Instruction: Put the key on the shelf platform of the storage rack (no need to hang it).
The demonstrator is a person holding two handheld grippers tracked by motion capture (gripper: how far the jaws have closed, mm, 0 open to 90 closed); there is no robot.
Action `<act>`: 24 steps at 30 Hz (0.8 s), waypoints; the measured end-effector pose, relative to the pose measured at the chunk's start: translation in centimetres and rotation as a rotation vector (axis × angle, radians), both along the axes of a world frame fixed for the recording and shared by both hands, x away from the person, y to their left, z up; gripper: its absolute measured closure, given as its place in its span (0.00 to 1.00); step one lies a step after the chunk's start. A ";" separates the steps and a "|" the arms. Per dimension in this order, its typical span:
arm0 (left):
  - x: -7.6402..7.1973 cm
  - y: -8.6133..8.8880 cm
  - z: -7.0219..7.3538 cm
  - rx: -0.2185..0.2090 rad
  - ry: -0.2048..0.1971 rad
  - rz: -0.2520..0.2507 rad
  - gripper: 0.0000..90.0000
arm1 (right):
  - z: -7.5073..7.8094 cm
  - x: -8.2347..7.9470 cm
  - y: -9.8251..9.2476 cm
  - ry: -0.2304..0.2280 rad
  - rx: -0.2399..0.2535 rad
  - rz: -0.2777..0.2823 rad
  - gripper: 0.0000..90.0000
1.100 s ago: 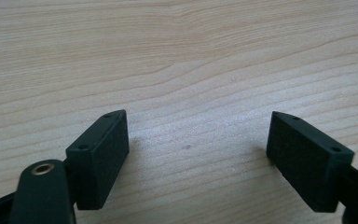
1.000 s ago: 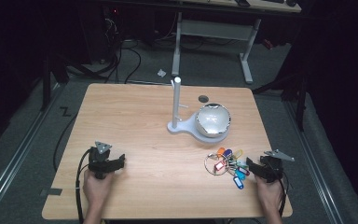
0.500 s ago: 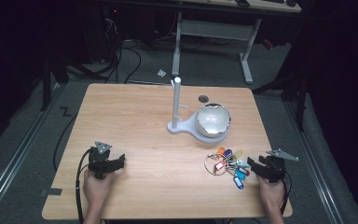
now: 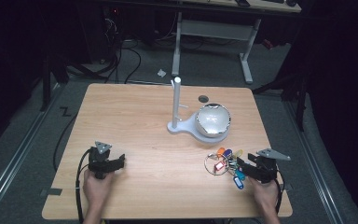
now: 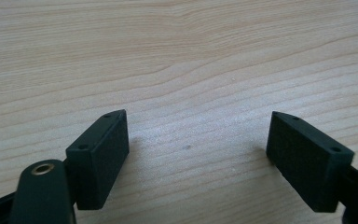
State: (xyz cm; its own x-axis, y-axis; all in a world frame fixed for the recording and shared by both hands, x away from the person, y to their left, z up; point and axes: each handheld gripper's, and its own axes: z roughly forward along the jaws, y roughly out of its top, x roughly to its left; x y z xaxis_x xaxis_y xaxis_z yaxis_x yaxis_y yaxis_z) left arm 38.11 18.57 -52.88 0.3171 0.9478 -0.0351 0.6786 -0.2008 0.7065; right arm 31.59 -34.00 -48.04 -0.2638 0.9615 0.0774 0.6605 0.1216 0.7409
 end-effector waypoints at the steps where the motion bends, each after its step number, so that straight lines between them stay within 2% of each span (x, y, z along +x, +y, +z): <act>1: 0.0 0.0 0.0 0.000 0.000 0.000 0.24 | 0.0 0.0 0.0 0.000 0.000 0.000 0.51; 4: 0.0 0.0 0.0 0.000 0.000 0.000 0.24 | -0.2 0.1 0.8 0.008 0.007 0.015 0.51; 10: 0.0 0.0 0.0 -0.001 0.000 0.000 0.24 | -0.8 0.7 2.2 0.023 -0.016 0.052 0.51; 22: 0.0 0.0 0.0 -0.002 0.000 0.000 0.24 | -1.8 1.4 2.5 0.045 -0.041 0.055 0.51; 24: 0.0 0.0 0.0 0.000 0.000 0.000 0.24 | -2.1 1.6 2.4 0.062 -0.032 0.049 0.51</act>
